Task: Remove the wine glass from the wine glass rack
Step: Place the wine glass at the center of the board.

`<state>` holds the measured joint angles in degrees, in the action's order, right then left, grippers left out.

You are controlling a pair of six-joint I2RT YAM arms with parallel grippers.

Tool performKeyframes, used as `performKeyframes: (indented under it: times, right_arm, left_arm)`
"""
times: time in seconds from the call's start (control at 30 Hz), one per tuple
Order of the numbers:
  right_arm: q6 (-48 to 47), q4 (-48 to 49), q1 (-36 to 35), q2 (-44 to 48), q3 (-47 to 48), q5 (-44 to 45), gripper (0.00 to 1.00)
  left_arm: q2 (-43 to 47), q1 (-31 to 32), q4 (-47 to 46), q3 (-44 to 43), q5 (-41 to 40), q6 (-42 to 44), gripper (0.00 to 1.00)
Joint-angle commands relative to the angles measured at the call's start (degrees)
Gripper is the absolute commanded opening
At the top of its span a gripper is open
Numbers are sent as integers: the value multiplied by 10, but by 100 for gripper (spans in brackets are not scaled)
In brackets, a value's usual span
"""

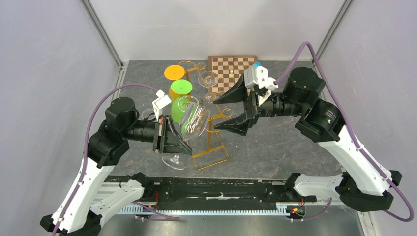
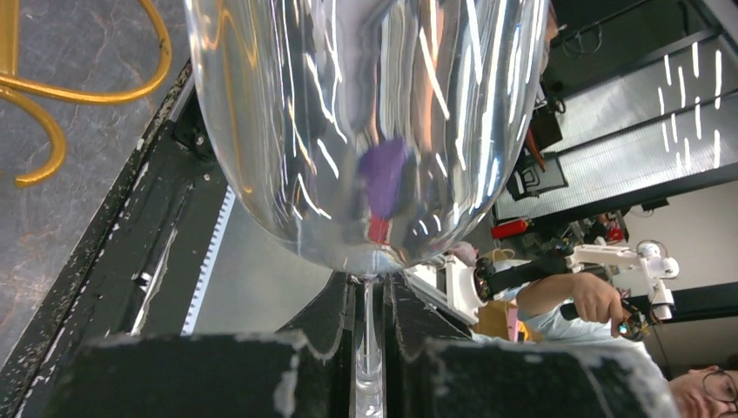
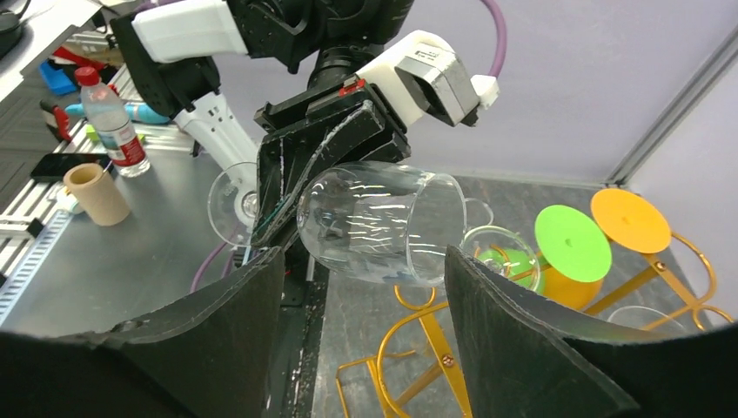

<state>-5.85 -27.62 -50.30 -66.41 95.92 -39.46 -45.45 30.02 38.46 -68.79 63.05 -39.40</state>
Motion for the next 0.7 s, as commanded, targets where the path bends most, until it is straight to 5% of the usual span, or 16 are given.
performKeyframes:
  times: [0.0, 0.47, 0.67]
  right_arm:
    - [-20, -52, 0, -22, 41, -39, 69]
    - [-3, -42, 1, -65, 35, -160, 59]
    - [-20, -41, -1, -45, 22, -147, 59]
  left_arm:
    - [15, 10, 25, -1, 26, 98, 2]
    - [40, 56, 75, -2, -5, 171, 2]
    - [41, 65, 89, -5, -16, 184, 2]
